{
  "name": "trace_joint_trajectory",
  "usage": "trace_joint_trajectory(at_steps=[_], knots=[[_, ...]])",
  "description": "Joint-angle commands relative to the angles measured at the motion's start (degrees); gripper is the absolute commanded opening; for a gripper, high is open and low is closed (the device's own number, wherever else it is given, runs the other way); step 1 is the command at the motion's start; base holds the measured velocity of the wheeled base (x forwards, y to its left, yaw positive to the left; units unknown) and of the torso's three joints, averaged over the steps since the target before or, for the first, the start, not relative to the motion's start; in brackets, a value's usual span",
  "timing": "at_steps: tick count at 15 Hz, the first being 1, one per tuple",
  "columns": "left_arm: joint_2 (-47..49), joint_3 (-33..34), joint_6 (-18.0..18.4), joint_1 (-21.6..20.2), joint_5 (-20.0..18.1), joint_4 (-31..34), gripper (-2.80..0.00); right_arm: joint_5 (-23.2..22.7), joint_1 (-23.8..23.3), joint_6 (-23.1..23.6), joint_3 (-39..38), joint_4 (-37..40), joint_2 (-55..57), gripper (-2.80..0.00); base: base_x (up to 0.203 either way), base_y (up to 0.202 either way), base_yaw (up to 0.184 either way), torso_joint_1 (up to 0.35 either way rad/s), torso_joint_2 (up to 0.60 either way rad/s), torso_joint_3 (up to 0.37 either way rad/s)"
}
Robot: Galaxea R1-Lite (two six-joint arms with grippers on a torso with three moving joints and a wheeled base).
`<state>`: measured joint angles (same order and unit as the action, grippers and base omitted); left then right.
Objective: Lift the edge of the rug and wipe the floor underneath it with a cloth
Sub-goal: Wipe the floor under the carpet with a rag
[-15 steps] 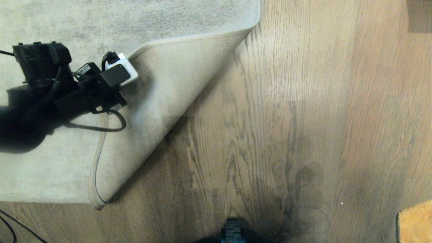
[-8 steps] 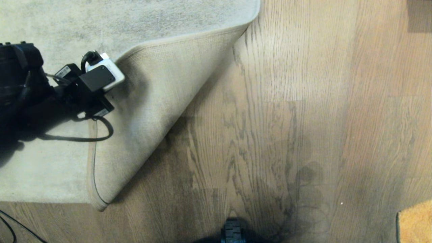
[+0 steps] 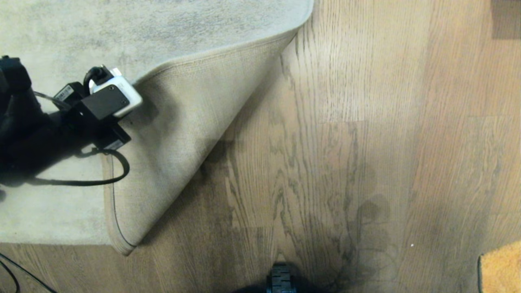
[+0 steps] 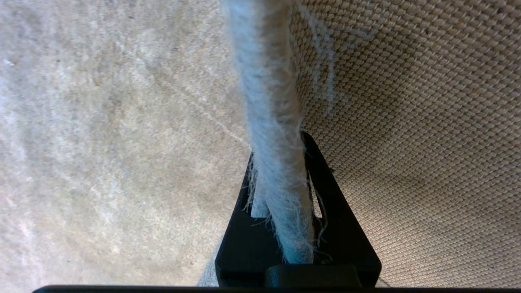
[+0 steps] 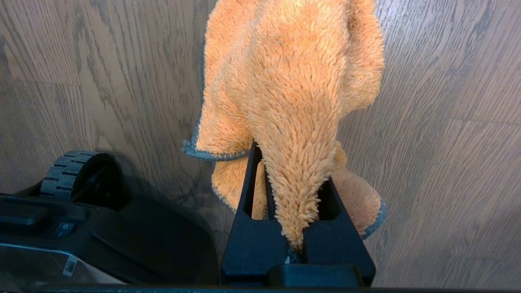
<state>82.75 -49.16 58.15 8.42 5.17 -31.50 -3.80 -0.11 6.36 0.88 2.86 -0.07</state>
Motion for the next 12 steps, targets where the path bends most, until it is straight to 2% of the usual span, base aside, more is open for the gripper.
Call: trace_joint_trajectory(at_steps=[1, 12], knots=[[-1.19, 0.21, 0.30, 0.06, 0.02, -0.23, -2.80, -0.06, 0.02, 0.05, 0.00, 0.04, 0.07, -2.80, 0.000, 0.000, 0.000, 0.000, 0.00, 0.000], [-1.93, 1.30, 0.27, 0.01, 2.26, -0.23, -2.80, -0.06, -0.06, 0.49, -0.09, -0.05, 0.07, -2.80, 0.000, 0.000, 0.000, 0.000, 0.00, 0.000]])
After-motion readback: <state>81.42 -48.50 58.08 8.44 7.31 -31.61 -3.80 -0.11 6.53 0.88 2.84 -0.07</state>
